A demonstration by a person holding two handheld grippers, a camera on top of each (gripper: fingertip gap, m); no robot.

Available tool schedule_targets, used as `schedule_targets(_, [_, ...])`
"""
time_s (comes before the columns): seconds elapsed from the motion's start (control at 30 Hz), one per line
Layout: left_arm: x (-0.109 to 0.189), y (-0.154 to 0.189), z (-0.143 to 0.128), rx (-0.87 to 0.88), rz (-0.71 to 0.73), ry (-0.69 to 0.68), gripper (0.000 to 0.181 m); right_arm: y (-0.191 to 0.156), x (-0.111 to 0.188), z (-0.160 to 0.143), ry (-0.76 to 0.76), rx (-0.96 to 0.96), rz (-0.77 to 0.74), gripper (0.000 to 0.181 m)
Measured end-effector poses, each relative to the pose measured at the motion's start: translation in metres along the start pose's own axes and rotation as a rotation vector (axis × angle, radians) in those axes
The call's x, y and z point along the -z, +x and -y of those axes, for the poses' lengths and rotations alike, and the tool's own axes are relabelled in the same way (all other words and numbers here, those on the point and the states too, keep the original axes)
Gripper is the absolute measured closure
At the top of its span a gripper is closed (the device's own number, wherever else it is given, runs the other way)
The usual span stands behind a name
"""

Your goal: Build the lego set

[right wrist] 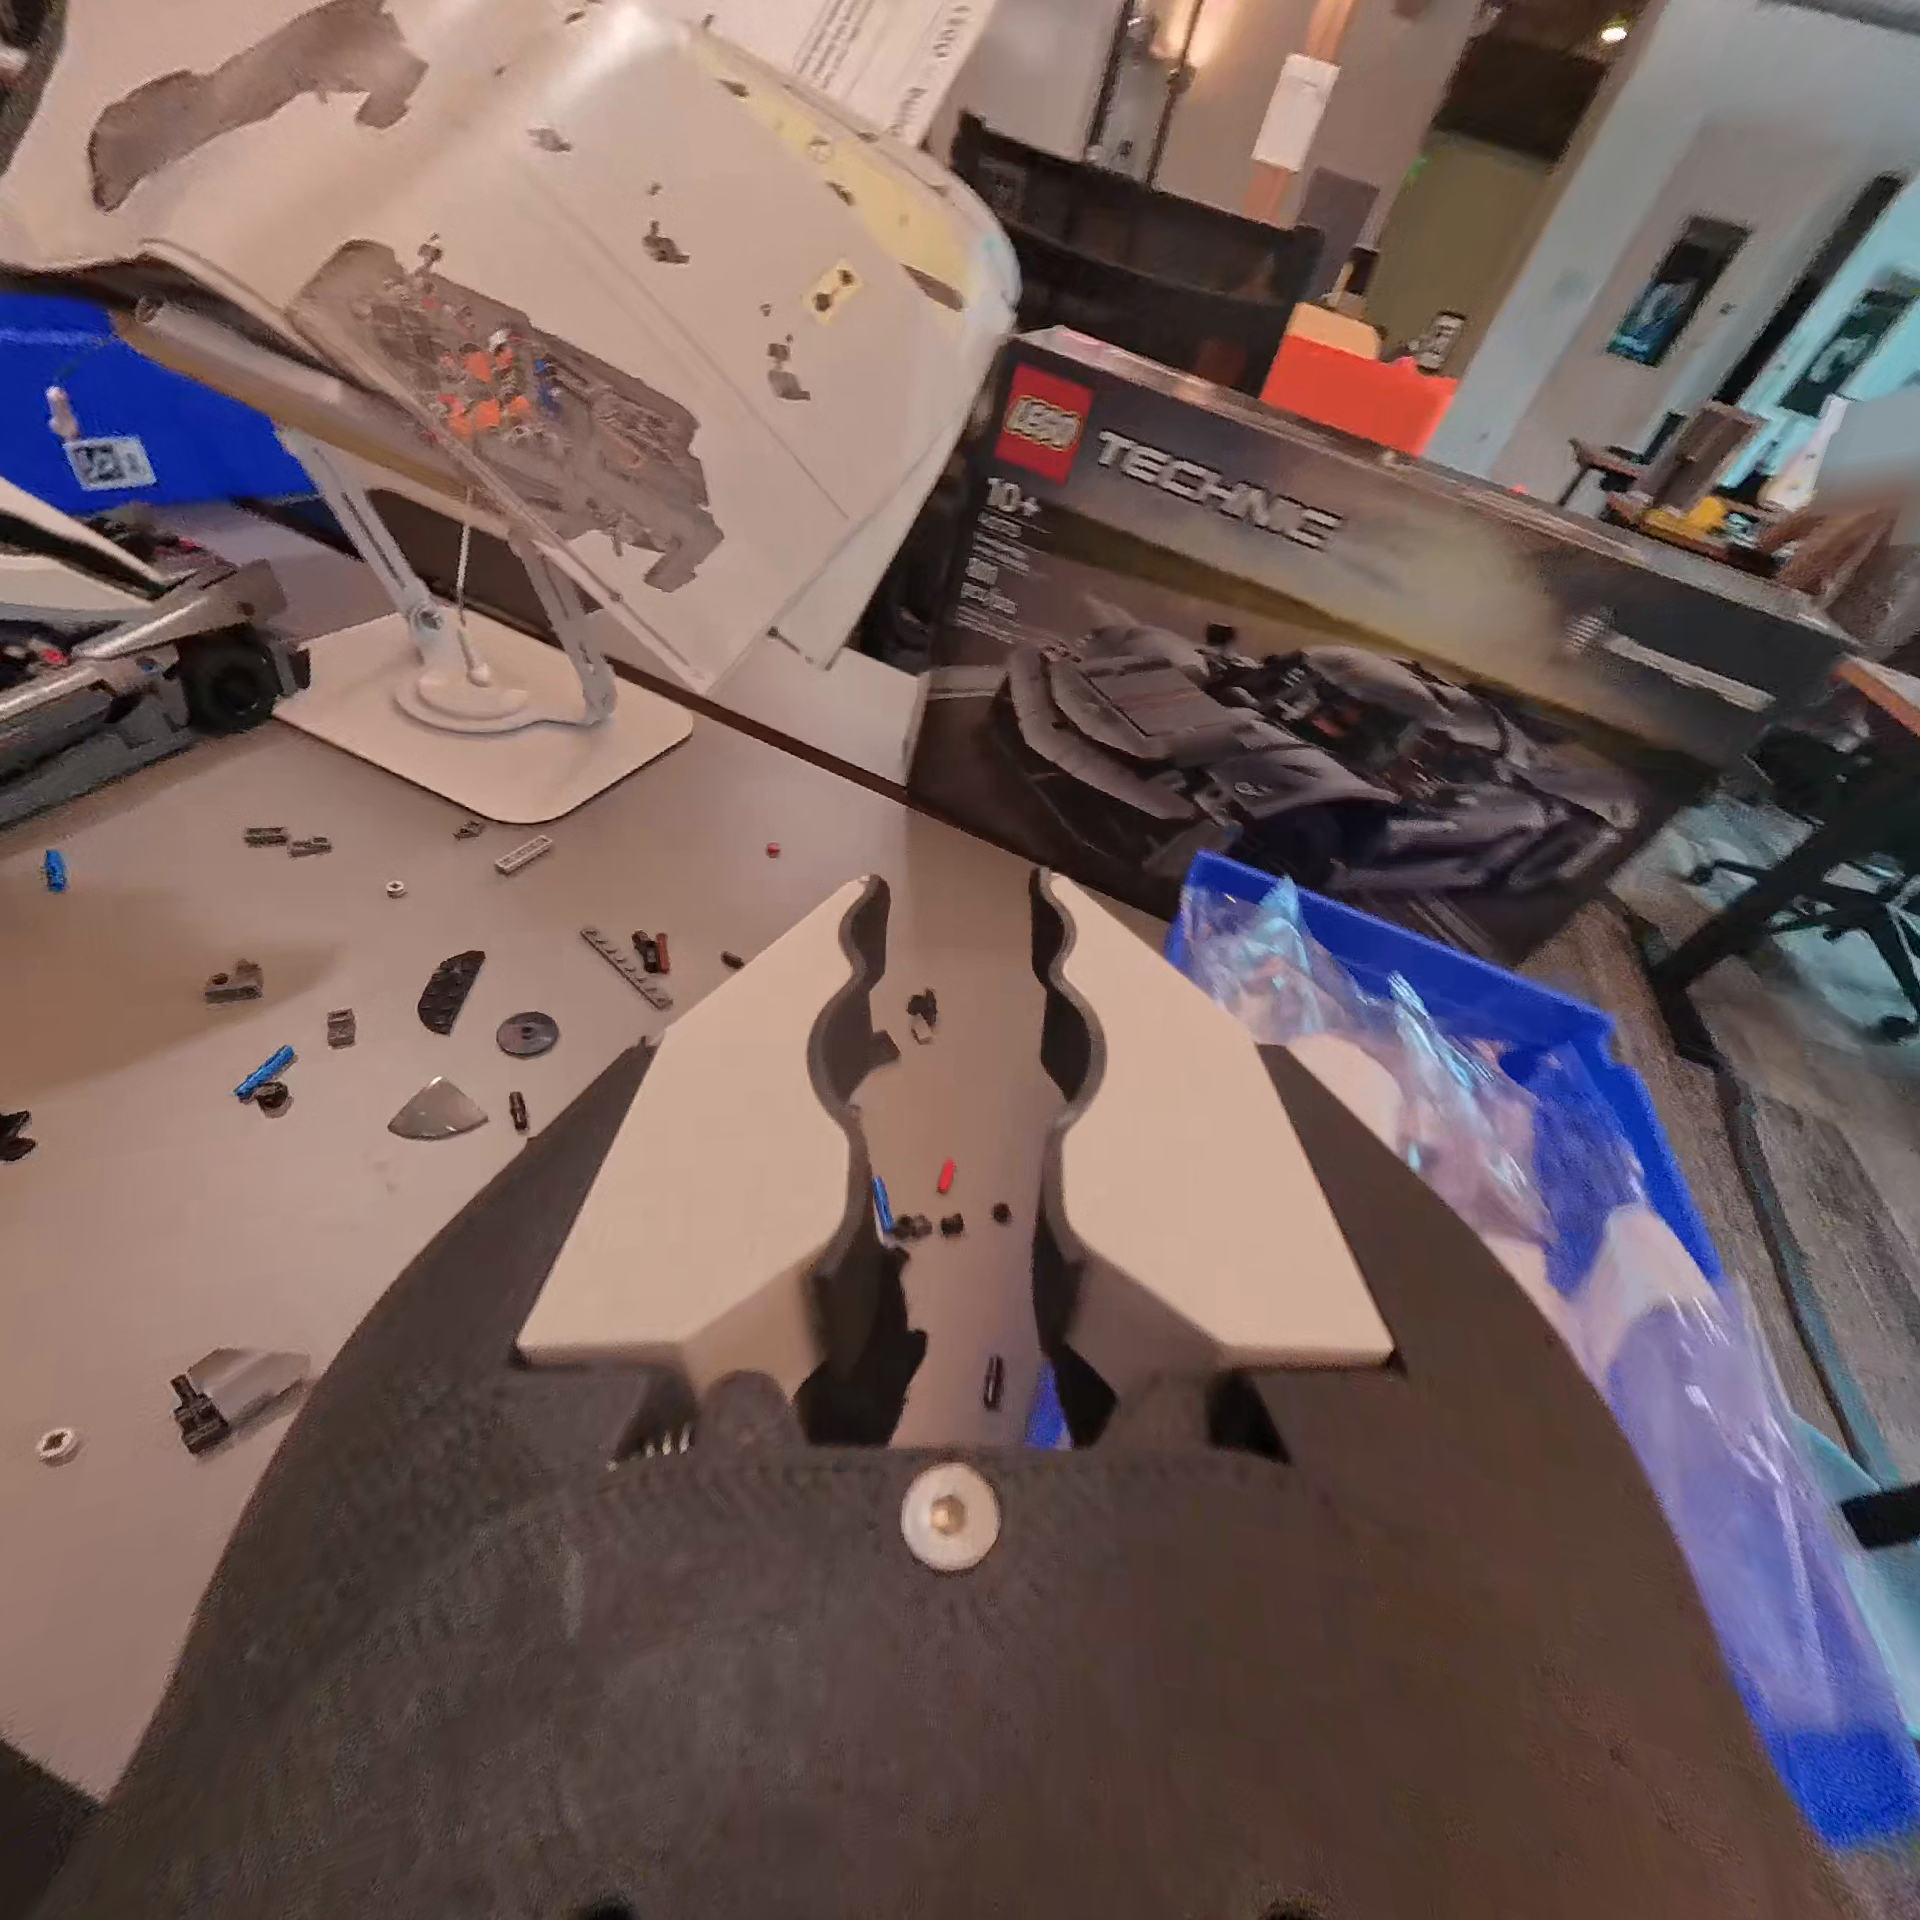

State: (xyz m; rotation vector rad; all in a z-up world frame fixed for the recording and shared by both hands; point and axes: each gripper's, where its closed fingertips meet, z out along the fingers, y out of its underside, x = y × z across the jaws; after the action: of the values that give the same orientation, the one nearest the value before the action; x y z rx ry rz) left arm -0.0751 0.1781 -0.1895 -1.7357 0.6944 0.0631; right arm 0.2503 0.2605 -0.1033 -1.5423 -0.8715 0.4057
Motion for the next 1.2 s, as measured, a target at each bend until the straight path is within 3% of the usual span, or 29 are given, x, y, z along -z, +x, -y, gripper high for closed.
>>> schedule_targets(0.1, [-0.001,0.001,0.000,-0.003,-0.001,-0.002,0.175,0.015,0.027,-0.020,0.004,-0.064,-0.044,0.158])
schedule_targets(0.23, [-0.002,0.003,-0.001,-0.005,-0.001,-0.004,0.175,0.027,0.042,-0.065,-0.052,-0.196,-0.040,0.156])
schedule_targets(0.37, [-0.004,0.006,-0.003,-0.015,-0.004,-0.012,0.175,0.028,0.036,-0.121,-0.235,-0.182,-0.090,0.144])
schedule_targets(0.5, [-0.005,0.007,-0.003,-0.020,-0.006,-0.014,0.175,0.019,0.013,-0.159,-0.367,-0.145,-0.055,0.143])
schedule_targets(0.57, [-0.004,0.007,-0.002,-0.024,-0.003,-0.011,0.175,0.020,0.002,-0.171,-0.408,-0.095,-0.059,0.160])
schedule_targets(0.63, [-0.002,0.006,0.000,-0.028,0.001,-0.007,0.175,0.024,-0.001,-0.174,-0.415,-0.044,-0.077,0.177])
schedule_targets(0.97, [-0.003,0.006,-0.001,-0.034,-0.002,-0.008,0.175,0.051,0.013,-0.139,-0.445,-0.051,-0.076,0.181])
schedule_targets(1.2, [-0.002,0.006,0.000,-0.034,-0.002,-0.005,0.175,0.062,0.003,-0.123,-0.468,-0.048,-0.052,0.181])
